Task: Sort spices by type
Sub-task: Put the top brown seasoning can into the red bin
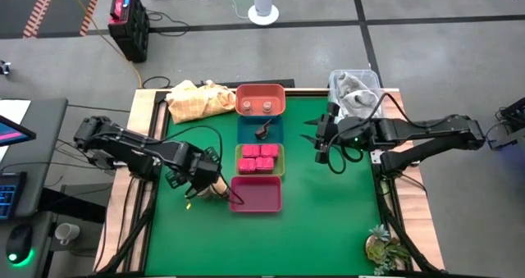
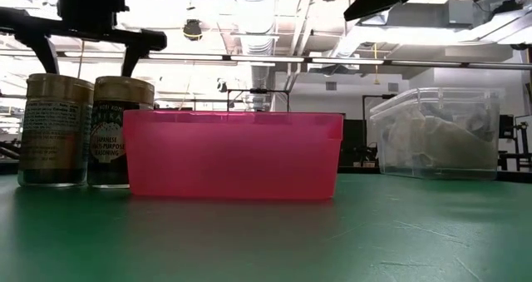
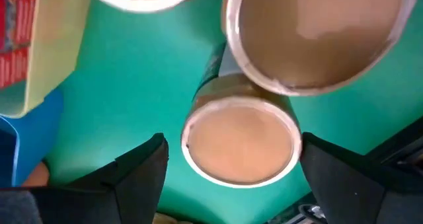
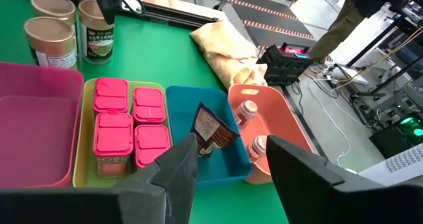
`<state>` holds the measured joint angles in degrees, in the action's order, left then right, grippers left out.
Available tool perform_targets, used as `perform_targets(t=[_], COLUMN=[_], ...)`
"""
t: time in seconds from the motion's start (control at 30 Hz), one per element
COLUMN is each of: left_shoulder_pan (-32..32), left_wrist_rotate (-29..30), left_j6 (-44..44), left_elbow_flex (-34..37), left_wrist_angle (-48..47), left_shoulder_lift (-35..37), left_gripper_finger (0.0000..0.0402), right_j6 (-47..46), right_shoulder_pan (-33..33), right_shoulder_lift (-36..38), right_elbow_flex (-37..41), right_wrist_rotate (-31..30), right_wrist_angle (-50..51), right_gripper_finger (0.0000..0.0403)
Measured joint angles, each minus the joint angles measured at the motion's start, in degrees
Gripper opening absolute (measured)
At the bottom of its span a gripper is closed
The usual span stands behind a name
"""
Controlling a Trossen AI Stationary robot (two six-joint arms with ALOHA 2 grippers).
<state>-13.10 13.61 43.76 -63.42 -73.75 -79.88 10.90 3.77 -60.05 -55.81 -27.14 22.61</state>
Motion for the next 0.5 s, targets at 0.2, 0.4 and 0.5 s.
perform_targets(t=[0.2, 0.4, 0.5], left_shoulder_pan=[1.6, 2.0, 2.0], left_wrist_rotate=[-1.5, -3.7, -4.2], left_j6=[0.0, 1.9, 2.1], left_elbow_flex=[0.0, 0.0, 0.6], left_wrist_angle=[0.0, 0.3, 1.9], left_shoulder_lift=[0.0, 0.0, 0.0], left_gripper_finger=[0.0325, 0.0325, 0.0325], right_j6=[0.0, 0.0, 0.0], right_shoulder_pan=[0.0, 0.0, 0.0], right_shoulder_lift=[0.0, 0.0, 0.0], right_elbow_flex=[0.0, 0.0, 0.0], right_wrist_rotate=[0.0, 0.0, 0.0], right_wrist_angle=[0.0, 0.0, 0.0], right_gripper_finger=[0.0213, 0.0213, 0.0213])
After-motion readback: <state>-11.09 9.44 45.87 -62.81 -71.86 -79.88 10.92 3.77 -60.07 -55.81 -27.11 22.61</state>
